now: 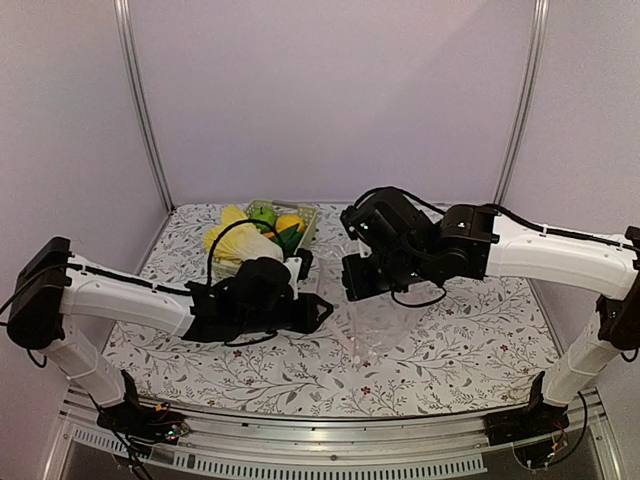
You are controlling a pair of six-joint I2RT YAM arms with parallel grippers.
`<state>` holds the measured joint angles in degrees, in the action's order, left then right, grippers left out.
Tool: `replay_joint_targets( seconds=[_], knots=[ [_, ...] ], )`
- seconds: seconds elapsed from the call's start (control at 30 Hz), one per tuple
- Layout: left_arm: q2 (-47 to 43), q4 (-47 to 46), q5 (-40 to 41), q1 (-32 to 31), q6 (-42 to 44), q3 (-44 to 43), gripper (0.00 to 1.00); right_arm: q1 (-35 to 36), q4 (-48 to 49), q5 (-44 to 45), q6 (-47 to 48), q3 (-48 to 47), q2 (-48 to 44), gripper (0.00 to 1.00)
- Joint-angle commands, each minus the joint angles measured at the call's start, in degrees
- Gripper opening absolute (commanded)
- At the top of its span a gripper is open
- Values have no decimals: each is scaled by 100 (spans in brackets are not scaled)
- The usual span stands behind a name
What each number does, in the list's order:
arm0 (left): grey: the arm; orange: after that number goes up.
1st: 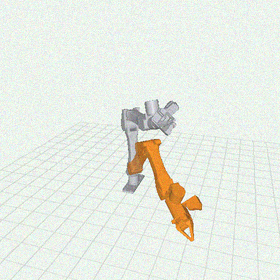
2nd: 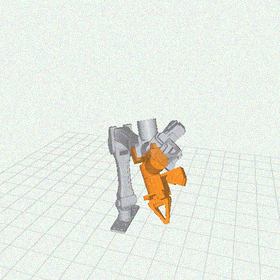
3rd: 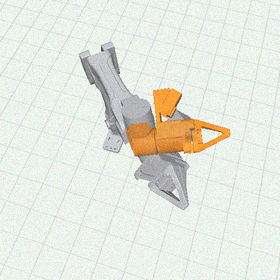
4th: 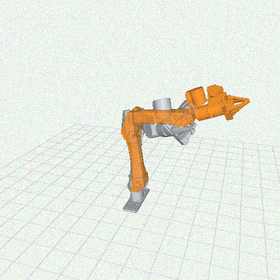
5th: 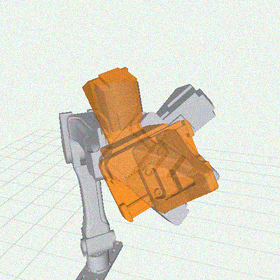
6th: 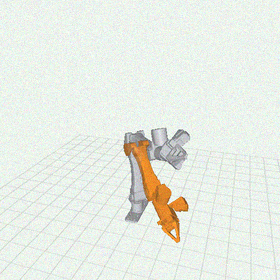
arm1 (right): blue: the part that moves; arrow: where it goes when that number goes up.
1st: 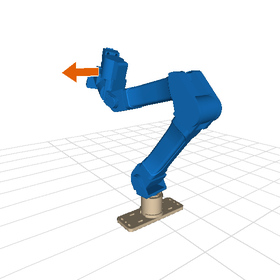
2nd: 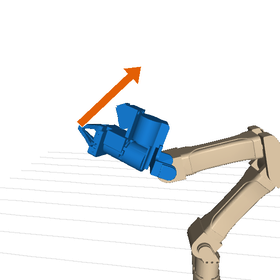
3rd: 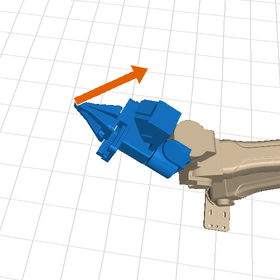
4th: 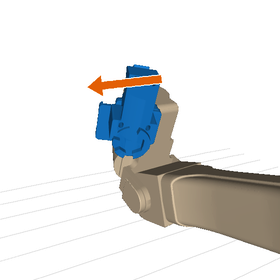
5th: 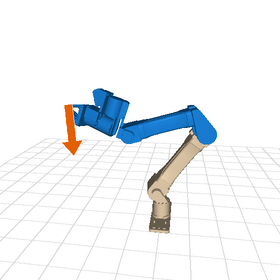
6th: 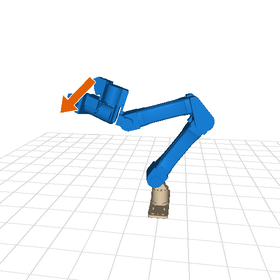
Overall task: Place the food in the zip-top bag and seal the zipper
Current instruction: Adjust the zipper food storage bag at the center of the board.
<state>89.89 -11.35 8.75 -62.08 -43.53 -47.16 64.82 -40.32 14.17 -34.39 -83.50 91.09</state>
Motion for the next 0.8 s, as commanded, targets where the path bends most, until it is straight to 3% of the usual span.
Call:
replay_joint_targets(
  seconds=[0.0,0.13,0.3,0.43,0.5,0.77],
  knots=[
    [-552,263,9,74,194,120,34,-36,249,-95,-227,71,200,0],
    [-1365,724,178,74,414,268,59,-84,254,-55,-320,71,274,0],
    [-2342,1914,109,133,723,158,78,-117,258,-38,-341,30,307,0],
    [-2616,3399,-221,582,944,-423,82,-141,260,-38,-325,-6,308,0],
    [-2653,3964,-334,1112,1086,-721,83,-145,260,-39,-314,-16,313,0],
    [-2260,4315,-1732,3397,1387,-1384,83,-163,261,-100,-272,-142,399,0]
  ],
)
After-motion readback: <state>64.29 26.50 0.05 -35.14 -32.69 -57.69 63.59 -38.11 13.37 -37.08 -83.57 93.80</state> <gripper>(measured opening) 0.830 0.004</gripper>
